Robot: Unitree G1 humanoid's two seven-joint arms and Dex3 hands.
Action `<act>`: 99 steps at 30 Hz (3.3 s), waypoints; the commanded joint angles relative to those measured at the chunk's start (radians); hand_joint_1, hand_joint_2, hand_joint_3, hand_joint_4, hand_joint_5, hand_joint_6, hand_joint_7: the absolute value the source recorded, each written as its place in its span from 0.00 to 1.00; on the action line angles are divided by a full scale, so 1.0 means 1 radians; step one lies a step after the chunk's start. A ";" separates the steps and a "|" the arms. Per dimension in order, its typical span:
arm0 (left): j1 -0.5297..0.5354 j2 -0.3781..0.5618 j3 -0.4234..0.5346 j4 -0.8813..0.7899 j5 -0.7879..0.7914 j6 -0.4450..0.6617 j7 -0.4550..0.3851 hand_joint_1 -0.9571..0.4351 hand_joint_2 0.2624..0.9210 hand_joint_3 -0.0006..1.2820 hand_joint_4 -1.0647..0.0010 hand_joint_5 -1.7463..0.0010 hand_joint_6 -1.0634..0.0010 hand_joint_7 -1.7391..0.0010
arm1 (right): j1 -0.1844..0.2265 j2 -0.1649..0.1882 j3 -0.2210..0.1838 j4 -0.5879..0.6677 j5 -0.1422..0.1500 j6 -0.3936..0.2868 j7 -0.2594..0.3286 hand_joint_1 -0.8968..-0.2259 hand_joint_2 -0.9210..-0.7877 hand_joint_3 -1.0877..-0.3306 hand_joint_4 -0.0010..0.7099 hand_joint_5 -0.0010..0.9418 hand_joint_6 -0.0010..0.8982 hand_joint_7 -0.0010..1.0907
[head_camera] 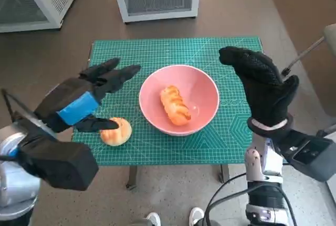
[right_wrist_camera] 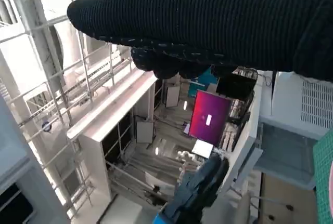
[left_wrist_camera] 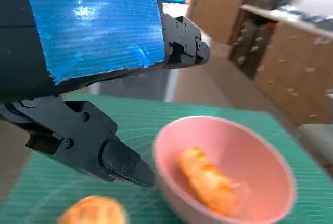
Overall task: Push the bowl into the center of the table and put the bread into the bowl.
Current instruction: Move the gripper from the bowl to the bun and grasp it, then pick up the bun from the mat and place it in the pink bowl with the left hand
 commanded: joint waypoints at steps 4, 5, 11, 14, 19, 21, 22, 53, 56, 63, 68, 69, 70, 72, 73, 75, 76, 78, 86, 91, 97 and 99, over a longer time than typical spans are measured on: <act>0.095 0.032 0.027 -0.022 -0.008 0.011 -0.004 0.59 0.73 0.00 0.85 1.00 0.74 0.96 | 0.014 0.003 0.000 0.008 -0.001 0.012 0.000 0.56 0.00 0.75 0.48 0.00 0.01 0.56; 0.103 0.035 0.026 -0.021 -0.004 0.008 -0.001 0.59 0.73 0.00 0.84 1.00 0.74 0.96 | 0.014 0.003 0.001 0.008 0.000 0.012 0.000 0.56 0.00 0.75 0.48 0.00 0.01 0.56; 0.142 0.042 0.009 0.007 0.020 -0.014 0.017 0.58 0.73 0.00 0.83 0.99 0.72 0.97 | 0.014 0.004 0.002 0.007 0.005 0.016 0.004 0.56 0.00 0.75 0.48 0.00 0.01 0.57; 0.153 0.035 -0.008 0.027 0.032 -0.017 0.026 0.56 0.73 0.00 0.82 1.00 0.71 0.98 | 0.016 0.004 0.003 0.005 0.005 0.017 0.005 0.56 0.00 0.75 0.48 0.00 0.01 0.57; 0.155 0.018 -0.047 0.069 0.049 -0.011 0.040 0.56 0.73 0.00 0.82 1.00 0.71 0.98 | 0.017 0.005 0.004 0.004 0.007 0.018 0.006 0.56 0.00 0.75 0.48 0.00 0.01 0.57; 0.152 0.013 -0.065 0.091 0.052 -0.007 0.043 0.57 0.73 0.00 0.82 1.00 0.71 0.98 | 0.018 0.004 0.004 0.004 0.008 0.019 0.008 0.56 0.00 0.75 0.48 0.00 0.01 0.57; 0.150 0.009 -0.078 0.109 0.055 -0.005 0.045 0.57 0.73 0.00 0.82 1.00 0.71 0.98 | 0.018 0.004 0.004 0.004 0.008 0.020 0.009 0.56 0.00 0.75 0.48 0.00 0.01 0.57; 0.024 -0.098 -0.360 0.673 0.309 -0.179 0.384 0.57 0.95 0.09 0.29 0.91 0.43 0.53 | 0.031 -0.009 -0.001 -0.016 0.009 0.039 0.013 0.55 0.00 0.75 0.48 0.00 0.00 0.58; 0.029 -0.082 -0.354 0.659 0.313 -0.194 0.383 0.64 0.98 0.08 0.33 0.58 0.45 0.38 | 0.036 -0.011 -0.001 -0.024 0.009 0.041 0.012 0.55 0.00 0.75 0.48 0.00 0.00 0.58; 0.048 -0.058 -0.307 0.578 0.287 -0.206 0.368 0.69 1.00 0.06 0.35 0.36 0.43 0.32 | 0.038 -0.012 -0.002 -0.022 0.007 0.038 0.014 0.55 0.00 0.76 0.48 0.00 0.01 0.58; 0.070 -0.054 -0.260 0.495 0.257 -0.195 0.349 0.69 1.00 0.05 0.34 0.34 0.41 0.34 | 0.034 -0.011 -0.002 -0.016 0.004 0.036 0.014 0.55 0.00 0.75 0.48 0.00 0.00 0.58; 0.076 -0.053 -0.248 0.474 0.249 -0.194 0.345 0.69 1.00 0.05 0.34 0.33 0.41 0.34 | 0.033 -0.011 -0.002 -0.014 0.003 0.035 0.014 0.55 0.00 0.75 0.48 0.00 0.00 0.58; 0.079 -0.052 -0.239 0.459 0.244 -0.193 0.342 0.69 1.00 0.05 0.34 0.33 0.41 0.34 | 0.032 -0.011 -0.002 -0.012 0.003 0.035 0.014 0.55 0.00 0.75 0.48 0.00 0.00 0.58; 0.085 -0.051 -0.221 0.422 0.236 -0.184 0.330 0.69 1.00 0.04 0.33 0.34 0.40 0.34 | 0.031 -0.010 -0.001 -0.010 0.002 0.035 0.014 0.55 0.00 0.75 0.48 0.00 0.00 0.58; 0.087 -0.051 -0.210 0.402 0.233 -0.179 0.326 0.69 1.00 0.04 0.33 0.34 0.40 0.35 | 0.030 -0.010 -0.001 -0.010 0.002 0.034 0.014 0.56 0.00 0.75 0.48 0.00 0.00 0.58; 0.089 -0.052 -0.191 0.365 0.229 -0.169 0.317 0.69 1.00 0.04 0.32 0.35 0.39 0.35 | 0.029 -0.010 -0.002 -0.009 0.003 0.034 0.016 0.56 0.00 0.75 0.48 0.00 0.00 0.58; 0.090 -0.052 -0.183 0.348 0.227 -0.164 0.313 0.69 1.00 0.03 0.31 0.35 0.39 0.35 | 0.029 -0.010 -0.002 -0.008 0.003 0.034 0.017 0.56 0.00 0.75 0.48 0.00 0.00 0.58; 0.089 -0.053 -0.161 0.306 0.221 -0.150 0.302 0.69 1.00 0.03 0.30 0.36 0.38 0.35 | 0.026 -0.010 -0.002 -0.006 0.003 0.033 0.017 0.56 0.00 0.75 0.48 0.00 0.00 0.58; 0.054 -0.066 -0.096 0.166 0.199 -0.100 0.271 0.69 0.99 0.01 0.28 0.37 0.36 0.37 | 0.021 -0.010 -0.001 -0.001 0.004 0.031 0.022 0.56 0.00 0.75 0.48 0.00 0.00 0.58; 0.006 -0.085 -0.099 0.115 0.208 -0.096 0.280 0.69 0.99 0.01 0.27 0.37 0.36 0.37 | 0.018 -0.011 -0.001 0.004 0.007 0.032 0.027 0.55 0.00 0.75 0.48 0.00 0.00 0.59; -0.075 -0.122 -0.154 0.145 0.237 -0.159 0.327 0.69 1.00 0.02 0.31 0.37 0.36 0.35 | 0.015 -0.012 -0.003 0.008 0.009 0.031 0.032 0.56 0.00 0.75 0.48 0.00 0.00 0.59; -0.108 -0.136 -0.180 0.169 0.245 -0.191 0.343 0.69 1.00 0.03 0.33 0.36 0.37 0.35 | 0.015 -0.012 -0.003 0.008 0.009 0.031 0.033 0.56 0.00 0.75 0.48 0.00 0.00 0.59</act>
